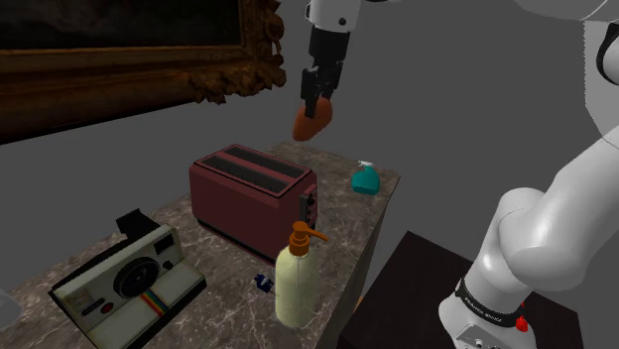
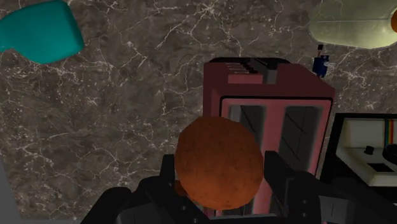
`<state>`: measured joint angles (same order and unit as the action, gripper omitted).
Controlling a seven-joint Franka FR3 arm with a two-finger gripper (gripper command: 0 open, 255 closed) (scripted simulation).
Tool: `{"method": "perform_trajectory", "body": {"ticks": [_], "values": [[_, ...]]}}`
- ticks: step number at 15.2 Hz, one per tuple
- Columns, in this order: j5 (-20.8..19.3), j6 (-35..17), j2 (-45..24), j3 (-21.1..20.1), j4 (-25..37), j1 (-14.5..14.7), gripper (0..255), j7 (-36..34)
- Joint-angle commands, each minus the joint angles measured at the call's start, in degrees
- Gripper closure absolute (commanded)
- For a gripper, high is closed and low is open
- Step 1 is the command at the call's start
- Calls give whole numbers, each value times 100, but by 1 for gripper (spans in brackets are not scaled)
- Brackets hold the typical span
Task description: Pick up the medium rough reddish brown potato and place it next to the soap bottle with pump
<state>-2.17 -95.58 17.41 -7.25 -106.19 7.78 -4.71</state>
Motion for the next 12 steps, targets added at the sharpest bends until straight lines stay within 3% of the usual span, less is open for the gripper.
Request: {"method": "perform_trajectory", "body": {"ticks": [1,12], "values": [[22,-19,14,-169,-46,86,255,-261],[-39,188,-651,-1264,715,607,255,-1883]]}}
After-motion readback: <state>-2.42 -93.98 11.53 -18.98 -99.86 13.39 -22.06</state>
